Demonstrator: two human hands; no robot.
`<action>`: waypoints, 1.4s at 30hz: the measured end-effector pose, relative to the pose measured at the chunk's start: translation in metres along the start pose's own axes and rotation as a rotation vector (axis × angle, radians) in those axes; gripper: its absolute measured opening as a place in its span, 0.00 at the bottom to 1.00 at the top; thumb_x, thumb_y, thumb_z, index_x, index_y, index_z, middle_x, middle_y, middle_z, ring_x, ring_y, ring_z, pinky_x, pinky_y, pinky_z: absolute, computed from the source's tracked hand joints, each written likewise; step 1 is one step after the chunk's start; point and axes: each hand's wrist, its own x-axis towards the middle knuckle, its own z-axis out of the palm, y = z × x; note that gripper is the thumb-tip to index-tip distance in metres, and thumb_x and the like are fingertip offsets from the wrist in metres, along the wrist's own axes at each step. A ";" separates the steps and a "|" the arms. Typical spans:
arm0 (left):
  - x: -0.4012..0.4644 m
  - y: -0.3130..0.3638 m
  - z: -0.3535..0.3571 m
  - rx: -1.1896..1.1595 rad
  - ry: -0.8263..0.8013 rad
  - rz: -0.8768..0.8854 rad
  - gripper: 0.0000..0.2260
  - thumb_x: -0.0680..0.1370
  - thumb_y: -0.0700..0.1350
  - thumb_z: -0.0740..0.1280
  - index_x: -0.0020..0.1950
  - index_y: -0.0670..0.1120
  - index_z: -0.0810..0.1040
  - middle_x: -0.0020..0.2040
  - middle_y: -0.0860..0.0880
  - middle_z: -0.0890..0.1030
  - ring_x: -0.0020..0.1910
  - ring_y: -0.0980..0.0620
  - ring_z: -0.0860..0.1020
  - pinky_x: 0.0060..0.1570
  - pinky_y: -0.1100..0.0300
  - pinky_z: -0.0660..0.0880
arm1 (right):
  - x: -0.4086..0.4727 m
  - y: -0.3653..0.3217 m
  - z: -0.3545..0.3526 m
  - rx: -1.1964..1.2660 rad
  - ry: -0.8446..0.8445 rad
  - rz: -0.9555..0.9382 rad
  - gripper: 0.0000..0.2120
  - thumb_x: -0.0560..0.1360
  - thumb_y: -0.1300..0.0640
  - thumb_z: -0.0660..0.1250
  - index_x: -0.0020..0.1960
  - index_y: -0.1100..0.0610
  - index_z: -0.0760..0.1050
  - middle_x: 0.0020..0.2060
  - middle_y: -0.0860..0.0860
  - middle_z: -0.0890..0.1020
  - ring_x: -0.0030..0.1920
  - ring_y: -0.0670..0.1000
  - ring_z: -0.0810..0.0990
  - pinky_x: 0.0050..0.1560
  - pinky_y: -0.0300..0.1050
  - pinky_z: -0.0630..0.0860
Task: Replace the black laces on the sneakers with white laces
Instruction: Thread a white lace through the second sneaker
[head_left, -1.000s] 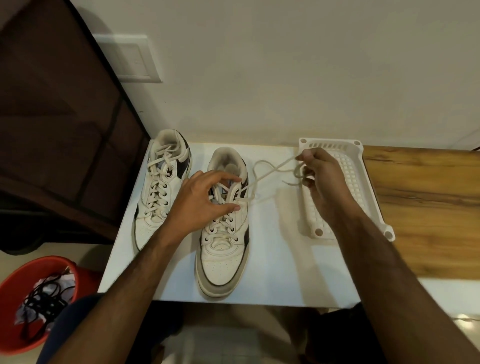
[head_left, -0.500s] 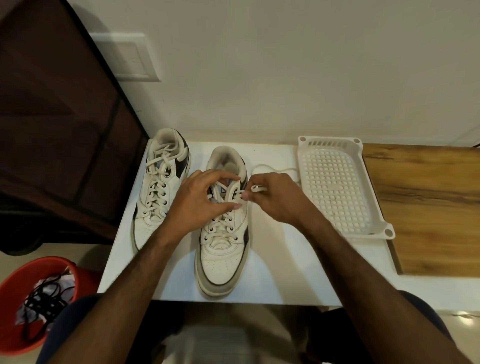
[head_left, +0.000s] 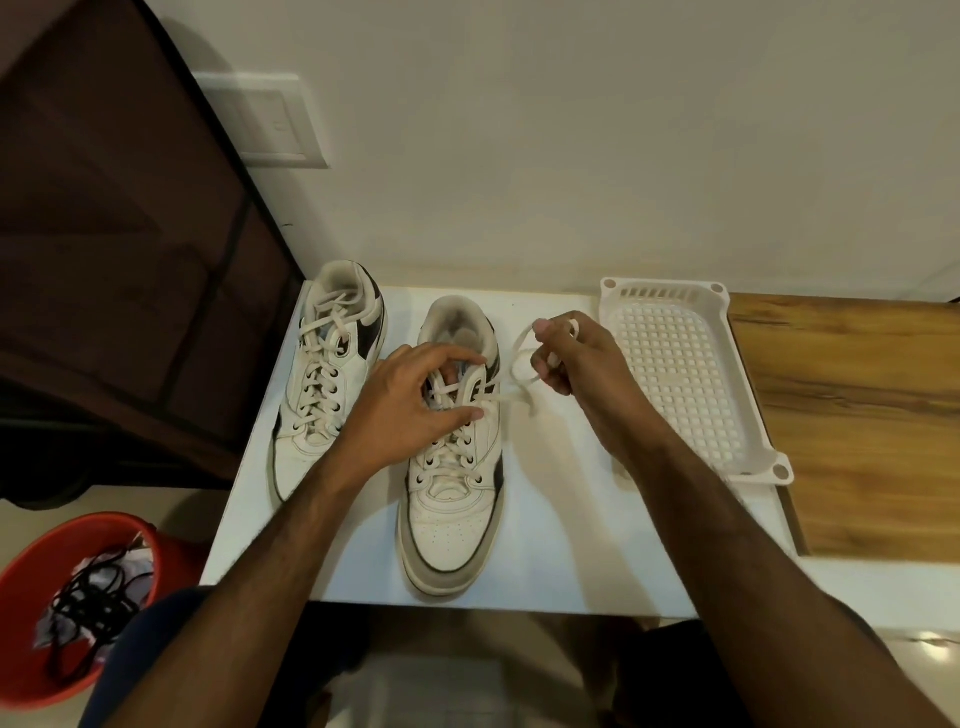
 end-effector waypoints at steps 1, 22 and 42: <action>0.000 0.000 -0.002 -0.012 -0.012 -0.009 0.22 0.70 0.53 0.79 0.62 0.59 0.80 0.46 0.64 0.77 0.48 0.62 0.74 0.47 0.63 0.67 | 0.001 0.001 -0.002 0.015 0.021 -0.001 0.09 0.82 0.55 0.65 0.46 0.57 0.69 0.32 0.50 0.73 0.32 0.46 0.71 0.34 0.40 0.65; -0.006 0.033 0.009 0.669 0.129 0.355 0.16 0.78 0.53 0.67 0.64 0.52 0.81 0.62 0.47 0.74 0.50 0.47 0.70 0.45 0.50 0.66 | 0.031 0.002 -0.053 0.019 0.180 -0.119 0.32 0.77 0.72 0.64 0.76 0.48 0.67 0.74 0.50 0.67 0.68 0.49 0.75 0.65 0.44 0.76; -0.005 0.025 -0.009 0.239 0.357 0.014 0.06 0.74 0.47 0.65 0.44 0.46 0.76 0.50 0.50 0.75 0.53 0.47 0.75 0.54 0.50 0.65 | 0.008 -0.016 -0.041 0.564 -0.187 -0.003 0.16 0.82 0.54 0.63 0.36 0.57 0.71 0.34 0.53 0.76 0.38 0.51 0.78 0.49 0.43 0.76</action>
